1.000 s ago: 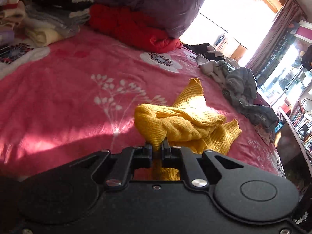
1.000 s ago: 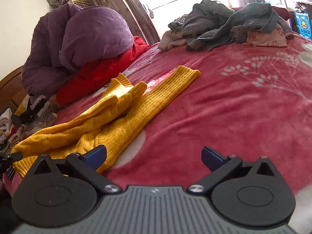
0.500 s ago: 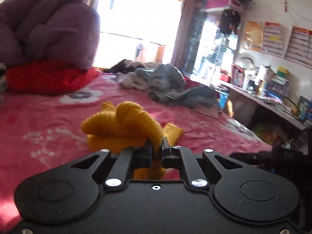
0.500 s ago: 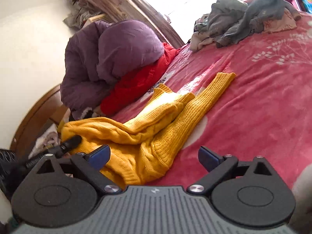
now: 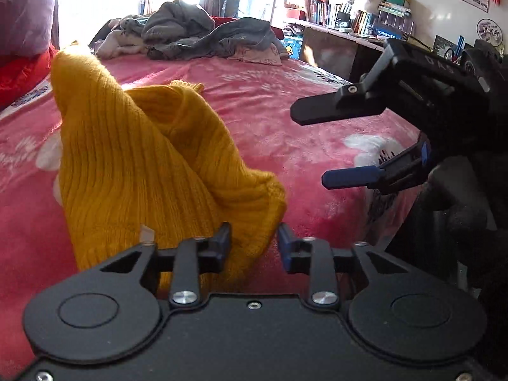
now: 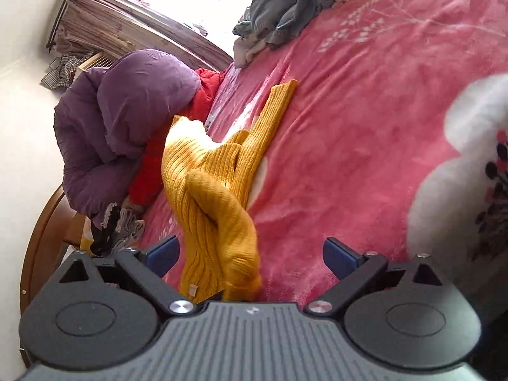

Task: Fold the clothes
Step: 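Lay the yellow sweater on the blanket with the left gripper, then open the left gripper and release the sweater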

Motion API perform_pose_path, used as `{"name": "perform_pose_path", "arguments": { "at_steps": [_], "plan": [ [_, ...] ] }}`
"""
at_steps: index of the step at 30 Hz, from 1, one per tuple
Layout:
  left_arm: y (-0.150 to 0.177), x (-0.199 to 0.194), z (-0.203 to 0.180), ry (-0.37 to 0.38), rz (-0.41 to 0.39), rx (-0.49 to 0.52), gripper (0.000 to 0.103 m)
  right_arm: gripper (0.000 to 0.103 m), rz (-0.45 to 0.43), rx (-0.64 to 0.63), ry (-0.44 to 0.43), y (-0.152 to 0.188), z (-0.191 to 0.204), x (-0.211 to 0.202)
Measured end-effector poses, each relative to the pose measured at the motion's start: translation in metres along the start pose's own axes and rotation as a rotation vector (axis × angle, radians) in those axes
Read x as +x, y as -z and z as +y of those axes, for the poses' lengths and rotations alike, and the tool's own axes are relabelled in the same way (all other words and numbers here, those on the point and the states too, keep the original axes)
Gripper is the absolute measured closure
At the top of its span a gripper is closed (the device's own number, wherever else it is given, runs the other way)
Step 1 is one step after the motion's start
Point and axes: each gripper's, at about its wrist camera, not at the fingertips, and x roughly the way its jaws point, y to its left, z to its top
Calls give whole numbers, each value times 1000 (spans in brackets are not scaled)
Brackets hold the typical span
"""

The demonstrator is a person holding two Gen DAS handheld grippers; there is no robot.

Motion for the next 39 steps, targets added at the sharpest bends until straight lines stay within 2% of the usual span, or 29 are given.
{"name": "perform_pose_path", "arguments": {
  "at_steps": [3, 5, 9, 13, 16, 17, 18, 20, 22, 23, 31, 39],
  "plan": [
    [0, -24, 9, 23, -50, -39, 56, 6, 17, 30, 16, 4, -6, 4],
    [1, -40, 22, 19, -93, -102, 56, 6, 28, 34, 22, 6, -6, 9],
    [8, -64, 71, -38, -159, -362, 56, 6, 50, 18, 29, 11, -4, 20],
    [32, -71, 123, -92, -159, -658, 56, 6, 71, 3, 35, 15, -2, 32],
    [46, -74, 147, -101, -145, -783, 56, 8, 87, -9, 39, 19, -1, 41],
    [48, -75, 151, -100, -143, -804, 56, 16, 93, -13, 41, 20, 0, 44],
    [49, -76, 153, -96, -140, -812, 56, 30, 98, -17, 43, 21, 0, 47],
    [49, -75, 154, -78, -135, -814, 56, 46, 109, -25, 46, 23, 1, 53],
    [49, -72, 151, -62, -124, -807, 56, 74, 113, -28, 49, 24, 1, 57],
    [48, -69, 149, -56, -116, -800, 56, 81, 88, -14, 49, 21, -4, 50],
    [43, -37, 135, 38, -54, -795, 56, 85, -116, 99, 51, -8, -50, 0],
    [40, -18, 122, 72, -24, -775, 56, 85, -321, 212, 53, -37, -95, -50]
  ]
}}
